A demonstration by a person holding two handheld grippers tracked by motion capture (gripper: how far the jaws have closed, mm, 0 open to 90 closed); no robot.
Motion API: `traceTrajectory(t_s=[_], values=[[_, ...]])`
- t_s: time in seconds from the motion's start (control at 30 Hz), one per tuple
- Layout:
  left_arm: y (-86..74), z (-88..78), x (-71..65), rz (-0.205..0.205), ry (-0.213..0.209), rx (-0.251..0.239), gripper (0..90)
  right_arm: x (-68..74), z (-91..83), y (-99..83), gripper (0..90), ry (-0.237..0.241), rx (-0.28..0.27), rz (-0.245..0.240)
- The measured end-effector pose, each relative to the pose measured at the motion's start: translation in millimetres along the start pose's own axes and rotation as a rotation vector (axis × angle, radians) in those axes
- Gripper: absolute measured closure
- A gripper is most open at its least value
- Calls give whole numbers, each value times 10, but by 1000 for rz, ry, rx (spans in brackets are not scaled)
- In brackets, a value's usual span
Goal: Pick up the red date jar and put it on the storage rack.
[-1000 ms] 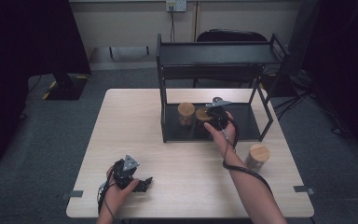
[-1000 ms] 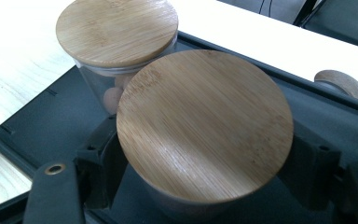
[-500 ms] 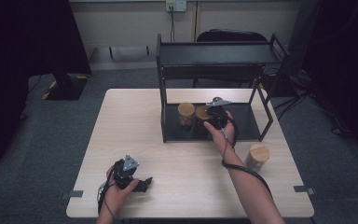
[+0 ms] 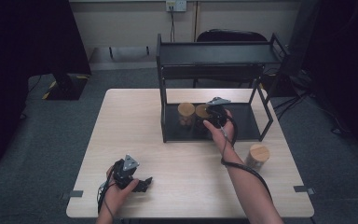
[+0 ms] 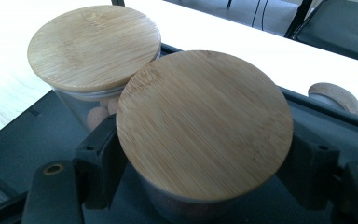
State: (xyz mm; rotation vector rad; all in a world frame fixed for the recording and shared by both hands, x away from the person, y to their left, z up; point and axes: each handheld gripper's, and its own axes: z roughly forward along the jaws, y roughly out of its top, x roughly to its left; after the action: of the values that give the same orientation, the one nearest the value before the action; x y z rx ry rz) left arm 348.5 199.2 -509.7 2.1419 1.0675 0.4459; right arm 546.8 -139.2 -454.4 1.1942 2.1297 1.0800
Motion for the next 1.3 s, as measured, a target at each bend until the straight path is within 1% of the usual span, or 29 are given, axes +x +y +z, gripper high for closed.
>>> traceTrajectory(t_s=[0.5,0.63,0.7,0.8,0.87,1.0,1.07,1.13,1.23,1.27,1.3], values=[[0,0,1,1,-1,0,2,-12,11,20,251,2,13,-5],[0,0,1,1,-1,0,2,-13,14,19,249,3,12,-8],[0,0,1,1,-1,0,2,-7,12,20,241,-3,15,-18],[0,0,1,1,-1,0,2,2,-4,24,149,-25,25,-39],[0,-1,1,1,-1,0,2,-11,-24,23,105,-18,27,-30],[0,-1,1,1,-1,0,2,-29,-67,14,67,-10,30,-23],[0,0,1,1,0,0,2,-30,-86,8,66,-4,30,-15],[0,0,1,1,0,0,2,-25,-99,2,52,-5,31,-16],[0,0,0,1,-1,0,2,-11,-118,-6,32,3,25,-7],[0,-1,1,1,0,0,2,-4,-126,-13,14,15,20,-4],[0,0,1,1,0,0,2,1,-132,-20,10,28,28,-11]])
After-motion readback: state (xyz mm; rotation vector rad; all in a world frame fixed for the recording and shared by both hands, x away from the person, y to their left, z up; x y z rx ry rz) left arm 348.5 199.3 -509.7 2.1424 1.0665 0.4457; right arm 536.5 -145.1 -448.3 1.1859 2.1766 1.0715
